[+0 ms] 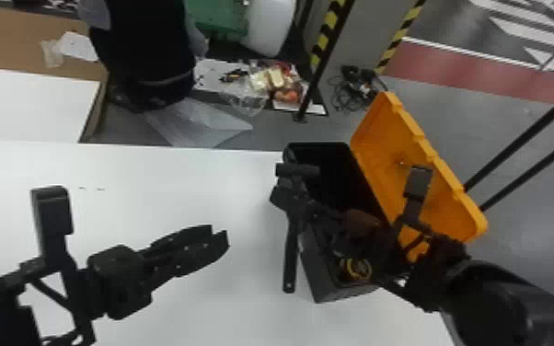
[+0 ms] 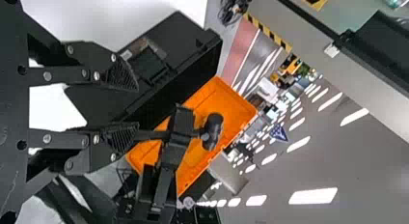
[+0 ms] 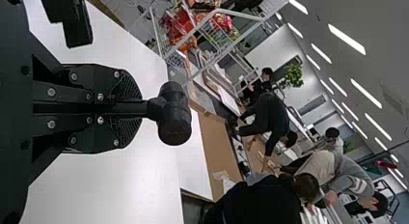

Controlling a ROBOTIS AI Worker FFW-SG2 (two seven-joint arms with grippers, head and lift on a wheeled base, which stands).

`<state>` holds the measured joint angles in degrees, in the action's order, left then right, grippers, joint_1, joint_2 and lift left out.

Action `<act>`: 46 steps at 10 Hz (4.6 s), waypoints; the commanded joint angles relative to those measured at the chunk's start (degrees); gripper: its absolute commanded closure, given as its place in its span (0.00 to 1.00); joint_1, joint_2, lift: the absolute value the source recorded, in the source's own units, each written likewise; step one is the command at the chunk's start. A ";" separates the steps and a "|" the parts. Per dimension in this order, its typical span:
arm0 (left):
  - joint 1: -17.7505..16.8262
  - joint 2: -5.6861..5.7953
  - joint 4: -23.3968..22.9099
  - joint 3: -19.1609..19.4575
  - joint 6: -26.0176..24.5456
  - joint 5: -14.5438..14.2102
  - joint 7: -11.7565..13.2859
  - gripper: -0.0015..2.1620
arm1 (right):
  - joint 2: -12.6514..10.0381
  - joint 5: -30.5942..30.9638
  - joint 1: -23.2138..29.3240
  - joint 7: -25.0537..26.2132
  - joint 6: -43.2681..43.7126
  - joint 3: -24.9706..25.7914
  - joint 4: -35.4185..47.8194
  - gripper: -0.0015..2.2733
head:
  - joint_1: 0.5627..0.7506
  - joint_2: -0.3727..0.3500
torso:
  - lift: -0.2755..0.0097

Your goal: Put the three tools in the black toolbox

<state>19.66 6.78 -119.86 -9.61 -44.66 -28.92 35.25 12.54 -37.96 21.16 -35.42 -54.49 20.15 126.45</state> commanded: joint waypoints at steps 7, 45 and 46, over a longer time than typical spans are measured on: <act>7.67 0.52 -8.02 5.48 0.05 4.84 -0.97 0.01 | 6.71 12.91 -3.85 3.16 10.23 3.58 -2.35 0.99 | 0.70 0.03 | 0.77; 28.06 10.71 -6.08 12.16 45.22 8.88 -28.84 0.03 | -3.66 24.16 22.96 19.95 57.51 -11.80 -6.04 0.03 | 0.70 0.45 | 0.77; 27.71 10.36 -6.08 12.33 44.70 8.97 -28.75 0.03 | -3.92 23.81 22.96 20.65 58.04 -11.71 -5.86 0.03 | 0.70 0.45 | 0.77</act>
<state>47.55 17.39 -125.87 2.63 0.38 -20.10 6.48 8.76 -13.88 44.13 -14.89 3.28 8.37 120.41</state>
